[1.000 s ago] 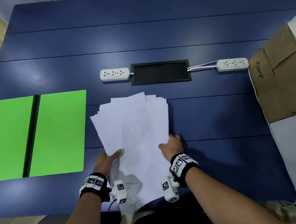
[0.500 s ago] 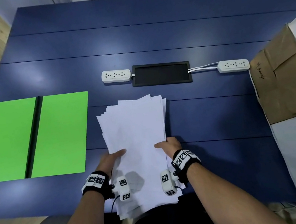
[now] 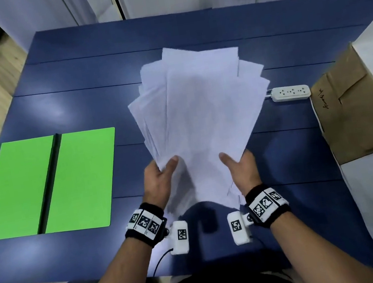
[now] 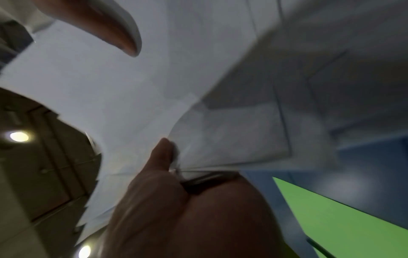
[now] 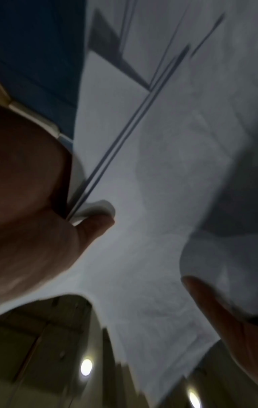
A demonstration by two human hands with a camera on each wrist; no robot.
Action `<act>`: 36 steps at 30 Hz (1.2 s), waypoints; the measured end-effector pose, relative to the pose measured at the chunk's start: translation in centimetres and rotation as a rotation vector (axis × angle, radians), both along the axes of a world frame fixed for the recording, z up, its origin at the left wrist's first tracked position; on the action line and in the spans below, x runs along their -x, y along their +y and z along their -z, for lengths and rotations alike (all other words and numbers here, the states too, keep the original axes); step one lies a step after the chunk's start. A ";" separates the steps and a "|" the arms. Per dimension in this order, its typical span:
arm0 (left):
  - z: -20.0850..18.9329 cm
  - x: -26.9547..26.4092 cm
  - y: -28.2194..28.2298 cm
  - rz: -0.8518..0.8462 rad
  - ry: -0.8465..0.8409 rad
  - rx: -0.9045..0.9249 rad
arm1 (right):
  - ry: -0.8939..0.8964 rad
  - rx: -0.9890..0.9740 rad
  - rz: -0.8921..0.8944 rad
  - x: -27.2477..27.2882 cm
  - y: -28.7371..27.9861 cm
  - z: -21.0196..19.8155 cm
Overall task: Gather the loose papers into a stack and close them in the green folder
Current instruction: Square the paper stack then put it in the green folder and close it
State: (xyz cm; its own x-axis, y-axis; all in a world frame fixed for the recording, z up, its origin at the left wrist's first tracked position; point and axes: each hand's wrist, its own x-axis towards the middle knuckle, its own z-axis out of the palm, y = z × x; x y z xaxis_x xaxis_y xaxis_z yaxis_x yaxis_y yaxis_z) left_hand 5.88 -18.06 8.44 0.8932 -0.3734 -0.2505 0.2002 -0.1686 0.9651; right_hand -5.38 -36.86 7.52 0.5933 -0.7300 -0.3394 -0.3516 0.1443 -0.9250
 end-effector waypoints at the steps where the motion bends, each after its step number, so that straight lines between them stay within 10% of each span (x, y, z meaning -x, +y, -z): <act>1: -0.8 0.0 -0.7 0.002 -0.038 0.028 | -0.044 0.017 0.029 0.1 -0.5 -1.5; 36: -3.5 0.9 -1.7 0.210 0.029 0.135 | -0.228 -0.098 -0.175 3.3 -5.7 -5.8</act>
State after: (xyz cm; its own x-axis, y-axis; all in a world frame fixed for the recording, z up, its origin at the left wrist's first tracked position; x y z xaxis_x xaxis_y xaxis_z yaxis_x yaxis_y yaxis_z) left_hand 5.00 -19.81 11.90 0.7858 -0.5817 -0.2100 0.2023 -0.0791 0.9761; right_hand -8.73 -42.53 13.28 0.7761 -0.5804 -0.2466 -0.1638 0.1920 -0.9676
